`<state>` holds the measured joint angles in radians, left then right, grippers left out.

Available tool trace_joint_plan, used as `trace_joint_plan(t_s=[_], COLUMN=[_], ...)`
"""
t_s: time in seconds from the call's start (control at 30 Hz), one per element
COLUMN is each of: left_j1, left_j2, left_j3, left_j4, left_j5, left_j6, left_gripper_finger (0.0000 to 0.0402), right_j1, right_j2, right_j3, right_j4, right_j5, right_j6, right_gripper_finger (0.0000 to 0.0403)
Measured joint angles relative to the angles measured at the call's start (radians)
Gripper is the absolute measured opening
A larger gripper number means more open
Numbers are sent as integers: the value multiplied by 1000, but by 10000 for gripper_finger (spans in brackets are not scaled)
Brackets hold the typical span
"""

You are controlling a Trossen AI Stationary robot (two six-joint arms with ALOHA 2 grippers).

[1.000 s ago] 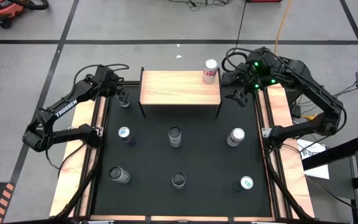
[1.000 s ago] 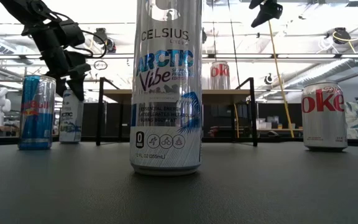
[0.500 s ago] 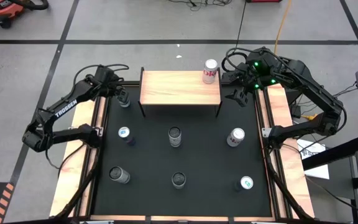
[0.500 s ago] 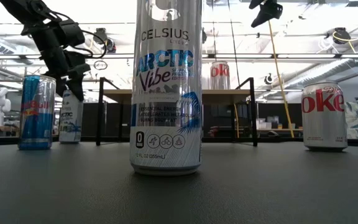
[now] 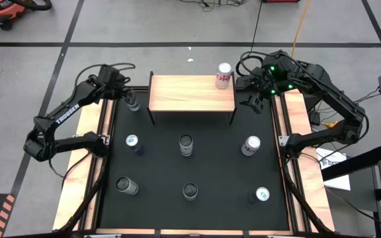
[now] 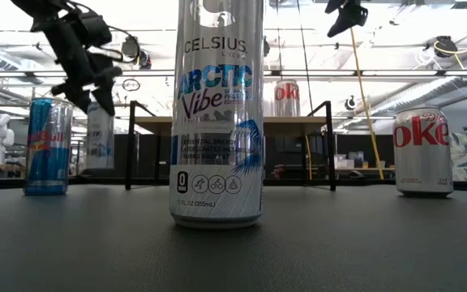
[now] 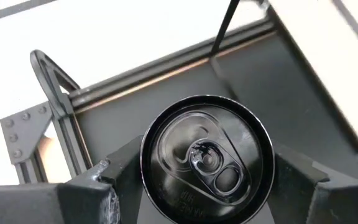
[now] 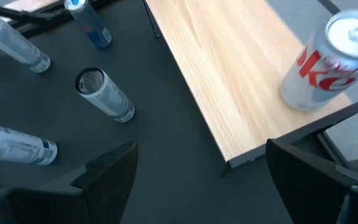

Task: Place canned beverage on shelf
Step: Put the top left white and black soda can on the shelf

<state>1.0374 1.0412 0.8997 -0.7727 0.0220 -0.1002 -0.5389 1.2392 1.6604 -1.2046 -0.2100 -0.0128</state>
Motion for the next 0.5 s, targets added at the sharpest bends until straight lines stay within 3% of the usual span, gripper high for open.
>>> trace_joint_plan(t_s=[0.3, 0.5], left_j1=[-23, -75], left_j2=[0, 0], left_j3=[216, 377], left_j4=[-163, -228], left_j5=[3, -31], left_j6=[-77, -81], left_gripper_finger=[250, 250], right_j1=[0, 0], right_j2=[2, 1], right_j3=[-157, -189], right_j4=[52, 76], right_j5=[2, 3], right_j6=[-9, -14], right_gripper_finger=[334, 334])
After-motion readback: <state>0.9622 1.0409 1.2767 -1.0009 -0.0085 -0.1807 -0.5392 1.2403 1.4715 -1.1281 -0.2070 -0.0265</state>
